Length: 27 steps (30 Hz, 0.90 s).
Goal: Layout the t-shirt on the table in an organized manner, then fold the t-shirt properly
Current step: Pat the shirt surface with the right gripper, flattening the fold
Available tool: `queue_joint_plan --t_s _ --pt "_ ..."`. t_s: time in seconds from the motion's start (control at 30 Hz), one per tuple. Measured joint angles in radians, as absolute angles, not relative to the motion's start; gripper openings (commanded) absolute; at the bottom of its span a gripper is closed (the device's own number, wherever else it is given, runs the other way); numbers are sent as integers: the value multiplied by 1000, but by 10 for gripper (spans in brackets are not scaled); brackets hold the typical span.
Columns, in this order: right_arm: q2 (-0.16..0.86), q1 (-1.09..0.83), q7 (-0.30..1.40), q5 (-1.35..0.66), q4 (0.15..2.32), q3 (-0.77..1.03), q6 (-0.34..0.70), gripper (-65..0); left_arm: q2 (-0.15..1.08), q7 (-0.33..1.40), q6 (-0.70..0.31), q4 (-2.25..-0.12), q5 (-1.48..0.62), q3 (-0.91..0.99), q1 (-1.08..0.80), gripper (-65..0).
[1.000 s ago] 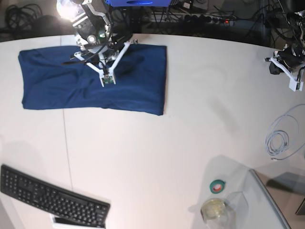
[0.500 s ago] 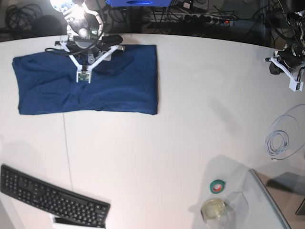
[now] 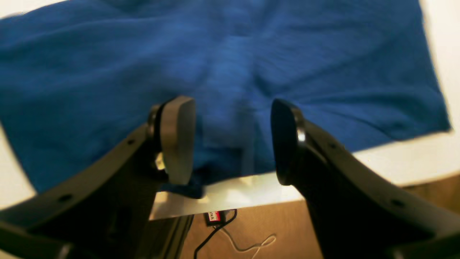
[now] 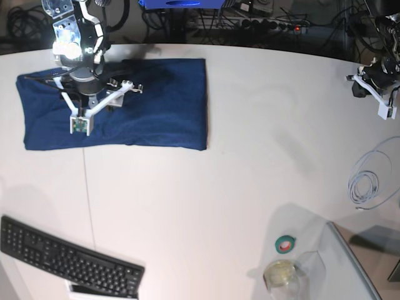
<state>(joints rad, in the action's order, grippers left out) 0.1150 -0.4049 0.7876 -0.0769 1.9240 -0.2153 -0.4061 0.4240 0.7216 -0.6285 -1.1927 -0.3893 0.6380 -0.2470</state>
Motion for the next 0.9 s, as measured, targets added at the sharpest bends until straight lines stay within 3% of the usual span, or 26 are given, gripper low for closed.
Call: queue_joint_plan --t_s 0.1,0.37,0.47,0.77,0.83,0.9 --pt "92 -392 754 -136 1869 -157 -303 -330 425 722 -628 -1193 -389 638 -247 -650" --pt "99 -464 747 -135 1862 -160 -303 -330 424 722 -628 -1193 -389 638 -248 -650" --pt "119 -504 744 -135 1888 -240 -242 -330 424 722 -628 -1193 -389 638 -247 -650" --pt "121 -452 724 -131 1747 -333 -287 -338 425 722 -628 -1193 -390 638 -247 -650" --pt "123 -445 716 -131 1715 -332 -288 -411 425 722 -628 -1193 -390 638 -247 -650" --pt "123 -447 693 -133 1689 -332 -289 -537 426 722 -628 -1193 -390 638 -249 -650"
